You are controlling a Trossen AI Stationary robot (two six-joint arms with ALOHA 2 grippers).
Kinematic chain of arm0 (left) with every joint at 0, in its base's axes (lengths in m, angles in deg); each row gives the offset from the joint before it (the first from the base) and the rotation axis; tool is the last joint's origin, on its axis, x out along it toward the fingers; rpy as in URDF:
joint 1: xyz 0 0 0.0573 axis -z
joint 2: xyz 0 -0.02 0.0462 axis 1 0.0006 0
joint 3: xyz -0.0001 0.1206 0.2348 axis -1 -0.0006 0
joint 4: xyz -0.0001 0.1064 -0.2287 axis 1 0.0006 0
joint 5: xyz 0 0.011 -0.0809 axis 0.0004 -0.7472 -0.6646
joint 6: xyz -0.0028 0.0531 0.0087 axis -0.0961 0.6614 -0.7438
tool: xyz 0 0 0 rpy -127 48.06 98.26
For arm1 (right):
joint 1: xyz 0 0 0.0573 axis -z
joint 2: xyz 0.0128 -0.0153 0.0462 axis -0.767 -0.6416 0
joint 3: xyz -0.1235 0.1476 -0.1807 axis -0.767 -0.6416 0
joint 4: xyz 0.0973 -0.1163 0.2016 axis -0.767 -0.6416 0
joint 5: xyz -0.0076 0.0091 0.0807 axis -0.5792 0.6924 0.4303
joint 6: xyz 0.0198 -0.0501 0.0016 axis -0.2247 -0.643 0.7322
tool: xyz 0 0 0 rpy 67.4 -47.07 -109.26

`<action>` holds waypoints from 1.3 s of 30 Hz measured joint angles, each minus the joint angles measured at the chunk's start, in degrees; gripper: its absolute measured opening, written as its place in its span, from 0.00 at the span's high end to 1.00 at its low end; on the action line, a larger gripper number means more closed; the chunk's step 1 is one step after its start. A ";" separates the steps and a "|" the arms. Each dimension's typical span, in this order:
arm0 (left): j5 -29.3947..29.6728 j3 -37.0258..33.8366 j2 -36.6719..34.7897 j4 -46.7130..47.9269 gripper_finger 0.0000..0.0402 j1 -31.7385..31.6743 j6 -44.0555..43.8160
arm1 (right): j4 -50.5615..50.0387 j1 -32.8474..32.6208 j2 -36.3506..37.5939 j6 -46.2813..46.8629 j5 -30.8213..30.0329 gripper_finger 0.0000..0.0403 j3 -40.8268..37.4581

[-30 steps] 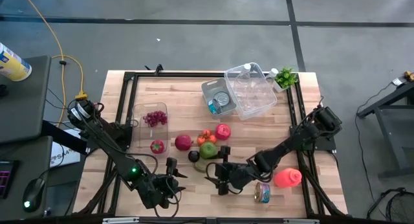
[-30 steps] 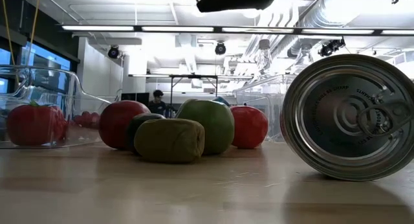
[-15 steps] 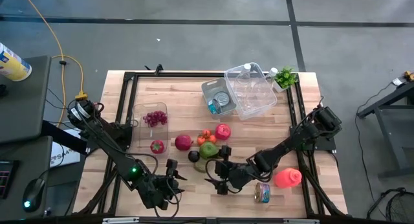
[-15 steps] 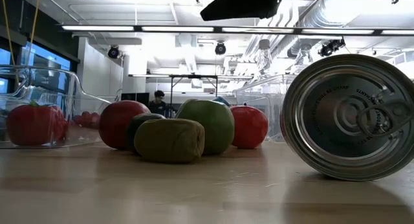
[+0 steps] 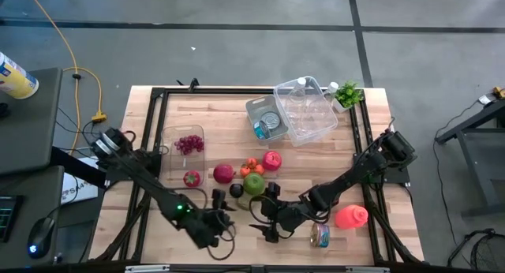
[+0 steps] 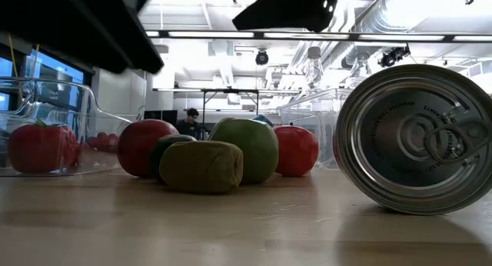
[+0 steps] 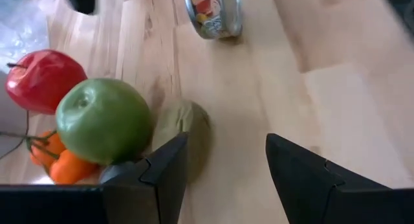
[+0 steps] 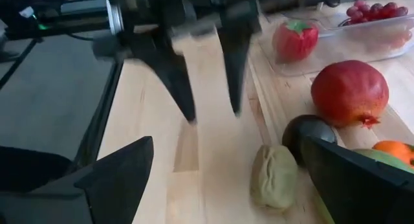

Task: Pick & Place Food Item
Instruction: Put the brown kiwi into the left transparent bin

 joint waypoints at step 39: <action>-6.81 0.09 9.29 -5.03 0.94 -10.49 4.91 | 0.56 -3.27 0.00 -0.20 -0.10 0.06 -0.02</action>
